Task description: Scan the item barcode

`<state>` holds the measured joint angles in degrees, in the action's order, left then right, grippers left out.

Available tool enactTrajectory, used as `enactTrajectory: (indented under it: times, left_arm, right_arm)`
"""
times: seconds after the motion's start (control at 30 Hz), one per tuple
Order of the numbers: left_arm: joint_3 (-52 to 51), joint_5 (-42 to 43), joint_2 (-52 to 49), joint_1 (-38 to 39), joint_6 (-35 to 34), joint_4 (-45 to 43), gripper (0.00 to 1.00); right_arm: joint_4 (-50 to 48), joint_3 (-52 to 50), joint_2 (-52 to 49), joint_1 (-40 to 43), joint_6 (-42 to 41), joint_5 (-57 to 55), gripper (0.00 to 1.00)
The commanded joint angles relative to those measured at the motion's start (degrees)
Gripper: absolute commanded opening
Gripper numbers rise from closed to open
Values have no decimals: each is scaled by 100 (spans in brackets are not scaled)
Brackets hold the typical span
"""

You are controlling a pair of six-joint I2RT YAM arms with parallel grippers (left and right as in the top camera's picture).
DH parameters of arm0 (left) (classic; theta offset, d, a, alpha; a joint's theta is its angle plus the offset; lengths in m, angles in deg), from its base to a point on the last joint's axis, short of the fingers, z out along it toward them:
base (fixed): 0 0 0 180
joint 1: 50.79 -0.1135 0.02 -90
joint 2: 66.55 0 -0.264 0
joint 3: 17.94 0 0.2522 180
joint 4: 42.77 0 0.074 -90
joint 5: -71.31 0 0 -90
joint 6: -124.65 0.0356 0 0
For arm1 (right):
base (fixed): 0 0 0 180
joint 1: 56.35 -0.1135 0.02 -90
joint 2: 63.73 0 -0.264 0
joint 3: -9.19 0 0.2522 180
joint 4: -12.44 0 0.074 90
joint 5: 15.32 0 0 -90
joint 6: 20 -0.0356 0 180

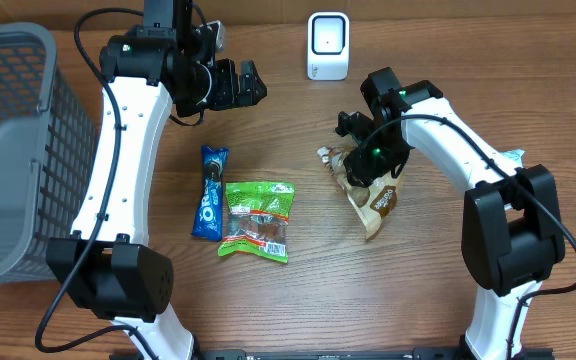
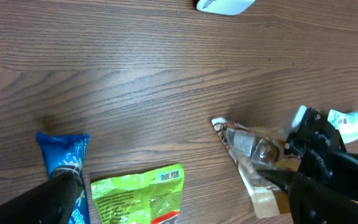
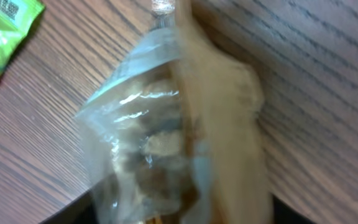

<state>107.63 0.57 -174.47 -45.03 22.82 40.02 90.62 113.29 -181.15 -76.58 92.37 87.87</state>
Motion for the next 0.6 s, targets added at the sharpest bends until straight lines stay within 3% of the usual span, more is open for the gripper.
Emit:
enactTrajectory:
  times: [0.0,0.03,0.1,0.23,0.37,0.57]
  left_arm:
    - [107,-22,-9,26,48,-7,100]
    - [107,-24,-9,26,48,-7,100]
    - [107,-24,-9,26,48,-7,100]
    - [107,-24,-9,26,48,-7,100]
    - [107,-24,-9,26,48,-7,100]
    - [107,-24,-9,26,48,-7,100]
  right_arm:
    - [-33,-39,138,57,11,282,22]
    - [-24,-28,138,76,11,409,11]
    - [66,70,140,153,11,767,4]
    - [328,437,184,385,68,1703,4]
    - [573,813,415,769,866,3362,4]
    - [577,841,632,1093,1749,4913,4]
